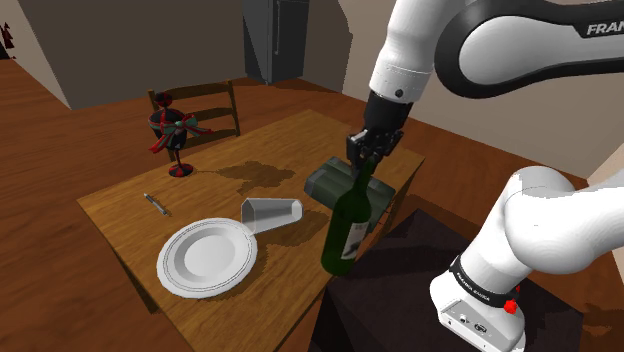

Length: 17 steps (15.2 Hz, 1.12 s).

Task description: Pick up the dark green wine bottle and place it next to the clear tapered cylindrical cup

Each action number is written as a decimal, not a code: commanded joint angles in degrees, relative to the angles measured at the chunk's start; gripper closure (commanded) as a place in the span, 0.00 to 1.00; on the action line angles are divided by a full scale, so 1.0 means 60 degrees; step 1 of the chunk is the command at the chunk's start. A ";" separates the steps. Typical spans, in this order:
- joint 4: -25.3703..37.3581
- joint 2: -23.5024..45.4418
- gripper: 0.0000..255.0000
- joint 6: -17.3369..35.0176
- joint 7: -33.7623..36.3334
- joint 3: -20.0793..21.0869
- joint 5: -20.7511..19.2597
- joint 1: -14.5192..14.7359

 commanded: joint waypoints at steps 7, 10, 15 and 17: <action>-0.0230 0.0047 1.00 0.0285 -0.0022 0.0027 0.0029 0.0006; -0.0228 0.0049 0.00 0.0285 -0.0022 0.0027 0.0029 0.0006; 0.0046 -0.0028 0.00 -0.0066 -0.0016 -0.0025 -0.0016 -0.0010; 0.0629 -0.0123 0.00 -0.0743 -0.0002 -0.0123 -0.0102 -0.0044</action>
